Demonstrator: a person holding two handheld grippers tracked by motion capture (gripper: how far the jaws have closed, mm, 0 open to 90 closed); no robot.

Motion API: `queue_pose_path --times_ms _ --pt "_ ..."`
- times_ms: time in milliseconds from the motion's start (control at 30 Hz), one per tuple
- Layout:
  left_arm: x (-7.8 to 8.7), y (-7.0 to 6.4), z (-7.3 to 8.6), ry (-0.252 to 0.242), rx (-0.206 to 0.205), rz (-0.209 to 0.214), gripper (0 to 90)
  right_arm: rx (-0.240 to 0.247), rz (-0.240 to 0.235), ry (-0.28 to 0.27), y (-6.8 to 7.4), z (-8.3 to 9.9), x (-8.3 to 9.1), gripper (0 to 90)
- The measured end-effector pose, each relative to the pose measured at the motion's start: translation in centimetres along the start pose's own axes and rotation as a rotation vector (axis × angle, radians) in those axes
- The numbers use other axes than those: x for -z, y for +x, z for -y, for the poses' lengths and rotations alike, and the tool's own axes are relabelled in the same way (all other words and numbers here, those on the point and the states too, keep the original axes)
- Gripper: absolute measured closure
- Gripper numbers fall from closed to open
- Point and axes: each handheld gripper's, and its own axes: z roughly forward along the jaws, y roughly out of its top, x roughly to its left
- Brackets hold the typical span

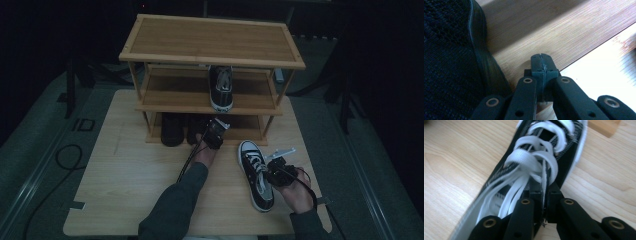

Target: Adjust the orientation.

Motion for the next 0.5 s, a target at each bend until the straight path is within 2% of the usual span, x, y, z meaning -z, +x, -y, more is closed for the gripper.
queue_pose_path --times_ms 200,500 --pt "0.0 -0.02 0.0 0.0 0.0 -0.001 90.0 -0.034 -0.06 -0.027 -1.08 0.43 0.21 88.0" --pt "0.0 -0.03 0.01 -0.001 0.004 -0.002 90.0 -0.031 -0.06 -0.024 -1.1 0.39 0.19 88.1"
